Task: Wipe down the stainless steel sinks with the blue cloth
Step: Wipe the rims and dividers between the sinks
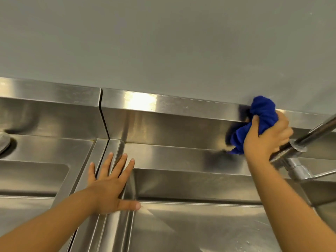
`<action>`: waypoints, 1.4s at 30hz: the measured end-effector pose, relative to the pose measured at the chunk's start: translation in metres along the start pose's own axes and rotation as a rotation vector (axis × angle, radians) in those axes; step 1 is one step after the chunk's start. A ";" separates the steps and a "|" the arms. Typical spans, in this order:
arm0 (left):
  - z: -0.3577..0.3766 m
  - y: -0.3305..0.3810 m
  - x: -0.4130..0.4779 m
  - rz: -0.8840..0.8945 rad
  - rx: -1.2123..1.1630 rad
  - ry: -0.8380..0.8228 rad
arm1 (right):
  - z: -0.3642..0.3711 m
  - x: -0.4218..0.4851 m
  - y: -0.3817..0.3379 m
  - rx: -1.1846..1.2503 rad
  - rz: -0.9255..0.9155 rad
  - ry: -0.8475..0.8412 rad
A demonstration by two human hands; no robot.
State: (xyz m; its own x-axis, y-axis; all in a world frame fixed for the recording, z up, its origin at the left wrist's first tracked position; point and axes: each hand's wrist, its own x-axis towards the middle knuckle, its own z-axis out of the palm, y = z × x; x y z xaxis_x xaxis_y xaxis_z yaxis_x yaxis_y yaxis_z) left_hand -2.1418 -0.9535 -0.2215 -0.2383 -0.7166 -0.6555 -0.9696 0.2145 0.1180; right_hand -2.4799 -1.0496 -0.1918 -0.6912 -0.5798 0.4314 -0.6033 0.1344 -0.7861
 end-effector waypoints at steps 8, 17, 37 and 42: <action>-0.001 0.002 0.001 -0.026 -0.010 -0.028 | 0.017 -0.021 0.035 0.326 0.175 0.054; 0.001 0.001 0.003 -0.035 -0.039 -0.007 | 0.040 -0.025 0.043 0.316 0.155 0.189; 0.003 -0.004 0.005 0.008 -0.042 0.006 | 0.085 -0.129 -0.049 0.047 -0.555 -0.035; 0.006 -0.005 0.007 0.019 -0.060 0.009 | 0.097 -0.153 -0.019 -0.180 -0.901 -0.218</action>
State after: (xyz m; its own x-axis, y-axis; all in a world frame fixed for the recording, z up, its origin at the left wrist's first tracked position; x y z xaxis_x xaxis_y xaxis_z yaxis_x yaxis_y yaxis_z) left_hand -2.1387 -0.9561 -0.2311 -0.2566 -0.7192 -0.6457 -0.9665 0.1881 0.1746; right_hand -2.3244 -1.0417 -0.2860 0.1438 -0.6606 0.7368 -0.9390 -0.3262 -0.1092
